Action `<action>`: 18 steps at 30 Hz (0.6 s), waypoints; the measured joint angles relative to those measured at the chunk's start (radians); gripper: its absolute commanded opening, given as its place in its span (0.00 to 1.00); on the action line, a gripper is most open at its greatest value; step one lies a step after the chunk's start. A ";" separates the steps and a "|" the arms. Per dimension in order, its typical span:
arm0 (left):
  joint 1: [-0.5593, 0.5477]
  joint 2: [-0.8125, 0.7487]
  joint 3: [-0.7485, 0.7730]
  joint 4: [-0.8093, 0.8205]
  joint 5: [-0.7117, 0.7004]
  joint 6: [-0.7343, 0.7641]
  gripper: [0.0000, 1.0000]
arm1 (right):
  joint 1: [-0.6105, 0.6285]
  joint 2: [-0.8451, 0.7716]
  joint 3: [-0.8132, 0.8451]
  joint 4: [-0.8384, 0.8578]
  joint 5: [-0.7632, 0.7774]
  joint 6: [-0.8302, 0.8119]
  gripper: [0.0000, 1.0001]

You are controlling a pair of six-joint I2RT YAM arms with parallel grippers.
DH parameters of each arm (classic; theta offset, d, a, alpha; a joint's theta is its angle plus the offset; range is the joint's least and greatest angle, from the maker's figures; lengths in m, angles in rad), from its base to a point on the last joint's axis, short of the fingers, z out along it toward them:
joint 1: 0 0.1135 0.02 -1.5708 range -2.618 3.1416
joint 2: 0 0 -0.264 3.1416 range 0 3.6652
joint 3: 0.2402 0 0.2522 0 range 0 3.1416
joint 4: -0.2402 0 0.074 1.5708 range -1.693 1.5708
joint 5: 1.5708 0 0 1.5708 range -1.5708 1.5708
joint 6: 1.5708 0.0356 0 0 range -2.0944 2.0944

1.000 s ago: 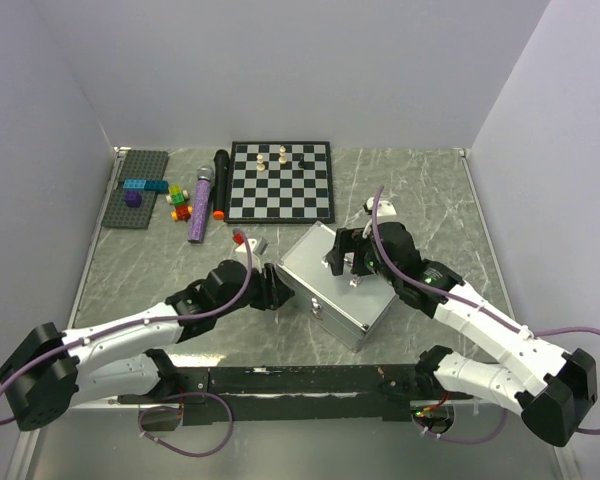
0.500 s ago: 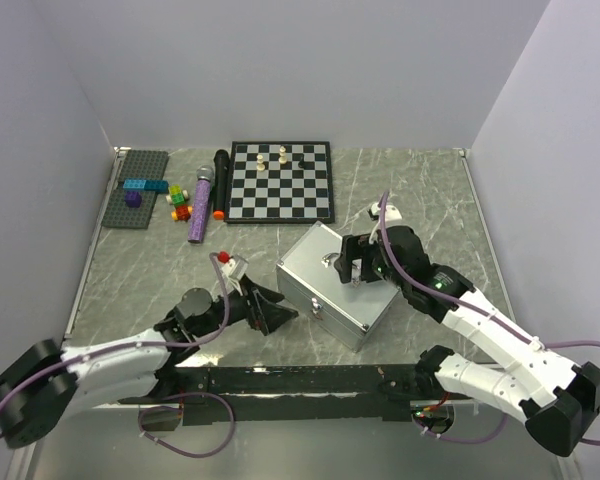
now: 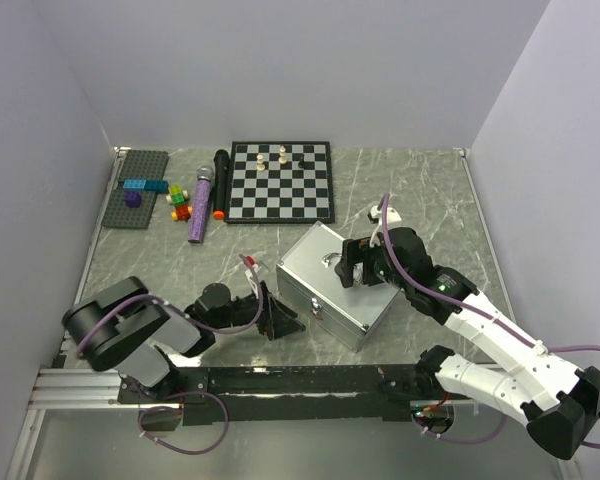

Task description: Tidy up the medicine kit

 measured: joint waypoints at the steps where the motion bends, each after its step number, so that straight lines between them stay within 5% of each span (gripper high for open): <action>1: 0.000 0.029 0.001 0.007 0.008 -0.006 0.81 | 0.000 0.000 0.000 0.000 -0.002 -0.003 1.00; 7: 0.001 0.182 0.024 0.017 0.027 -0.041 0.80 | 0.000 0.002 0.000 -0.001 -0.003 -0.007 1.00; 18: -0.018 0.109 0.058 0.022 0.005 -0.031 0.80 | 0.000 0.010 0.003 0.000 -0.003 -0.012 1.00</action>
